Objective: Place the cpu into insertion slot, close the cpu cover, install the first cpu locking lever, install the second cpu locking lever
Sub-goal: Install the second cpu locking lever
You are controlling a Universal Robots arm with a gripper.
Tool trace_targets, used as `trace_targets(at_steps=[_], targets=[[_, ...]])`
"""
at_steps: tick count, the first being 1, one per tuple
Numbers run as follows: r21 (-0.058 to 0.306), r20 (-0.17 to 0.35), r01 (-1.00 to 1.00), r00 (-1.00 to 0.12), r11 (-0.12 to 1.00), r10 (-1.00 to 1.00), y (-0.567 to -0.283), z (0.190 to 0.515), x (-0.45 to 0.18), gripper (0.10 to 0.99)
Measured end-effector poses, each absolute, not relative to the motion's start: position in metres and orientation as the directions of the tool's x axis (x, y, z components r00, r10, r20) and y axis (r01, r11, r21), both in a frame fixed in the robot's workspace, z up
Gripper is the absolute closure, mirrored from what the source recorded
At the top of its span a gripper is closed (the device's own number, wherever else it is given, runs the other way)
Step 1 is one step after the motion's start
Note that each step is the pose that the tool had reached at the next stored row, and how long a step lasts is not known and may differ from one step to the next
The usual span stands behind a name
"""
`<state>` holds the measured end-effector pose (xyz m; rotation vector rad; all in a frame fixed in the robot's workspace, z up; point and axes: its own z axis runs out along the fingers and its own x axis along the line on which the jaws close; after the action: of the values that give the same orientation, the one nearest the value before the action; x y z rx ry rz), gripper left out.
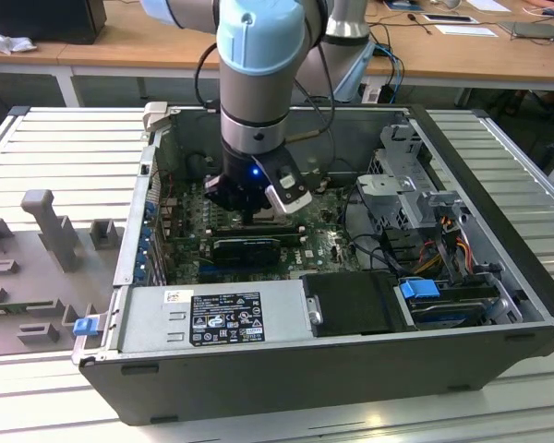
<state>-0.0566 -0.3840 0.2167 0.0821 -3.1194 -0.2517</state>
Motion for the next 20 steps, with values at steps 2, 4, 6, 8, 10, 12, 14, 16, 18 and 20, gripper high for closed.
trace_targets(at_steps=[2, 4, 6, 8, 10, 12, 14, 16, 18, 20], targets=[[0.166, 0.007, -0.051, -0.999, 0.985, -0.053, -0.385, 0.214, -0.061, 0.98], [0.177, 0.006, -0.051, -0.999, 0.983, -0.053, -0.387, 0.212, -0.064, 0.98], [0.19, 0.005, -0.052, -0.999, 0.98, -0.054, -0.389, 0.212, -0.066, 0.98], [0.21, 0.004, -0.052, -0.999, 0.976, -0.054, -0.393, 0.211, -0.068, 0.98], [0.239, 0.002, -0.051, -0.999, 0.97, -0.054, -0.398, 0.21, -0.068, 0.98], [0.26, 0.001, -0.051, -0.999, 0.964, -0.054, -0.401, 0.209, -0.069, 0.98], [0.278, 0.0, -0.052, -0.999, 0.959, -0.054, -0.404, 0.207, -0.07, 0.98], [0.293, -0.001, -0.052, -0.999, 0.955, -0.055, -0.405, 0.204, -0.071, 0.98], [0.298, -0.001, -0.053, -0.998, 0.953, -0.055, -0.404, 0.202, -0.071, 0.98], [0.307, -0.002, -0.054, -0.998, 0.95, -0.056, -0.405, 0.2, -0.071, 0.98]])
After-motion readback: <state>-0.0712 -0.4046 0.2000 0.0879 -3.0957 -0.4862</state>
